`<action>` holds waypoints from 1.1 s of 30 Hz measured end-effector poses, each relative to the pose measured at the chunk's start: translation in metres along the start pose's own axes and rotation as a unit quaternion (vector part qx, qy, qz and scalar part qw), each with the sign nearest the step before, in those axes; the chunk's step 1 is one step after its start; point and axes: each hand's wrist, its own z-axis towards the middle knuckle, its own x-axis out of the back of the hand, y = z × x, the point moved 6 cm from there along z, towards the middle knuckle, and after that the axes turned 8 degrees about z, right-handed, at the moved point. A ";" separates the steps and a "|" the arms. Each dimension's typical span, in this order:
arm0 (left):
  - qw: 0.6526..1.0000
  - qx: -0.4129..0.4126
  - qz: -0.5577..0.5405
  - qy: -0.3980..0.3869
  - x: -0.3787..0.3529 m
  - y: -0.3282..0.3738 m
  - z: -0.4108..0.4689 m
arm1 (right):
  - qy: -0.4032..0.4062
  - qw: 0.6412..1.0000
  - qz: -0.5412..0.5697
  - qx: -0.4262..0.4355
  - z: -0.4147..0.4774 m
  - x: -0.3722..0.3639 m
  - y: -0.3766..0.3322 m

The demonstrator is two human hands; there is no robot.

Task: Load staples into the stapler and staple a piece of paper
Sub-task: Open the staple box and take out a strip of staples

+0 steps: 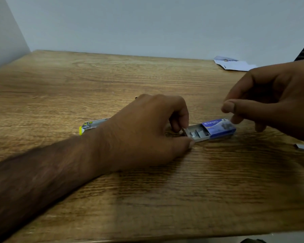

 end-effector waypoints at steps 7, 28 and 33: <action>0.999 -0.028 0.033 0.028 -0.002 0.004 0.000 | 0.003 0.999 -0.015 -0.049 -0.012 -0.006 0.010; 0.996 -0.015 0.031 0.076 -0.002 0.008 0.002 | 0.009 0.999 -0.007 -0.048 -0.019 -0.015 -0.013; 0.997 0.014 0.012 0.071 -0.003 0.004 0.004 | -0.014 0.998 -0.023 -0.064 -0.019 -0.021 -0.022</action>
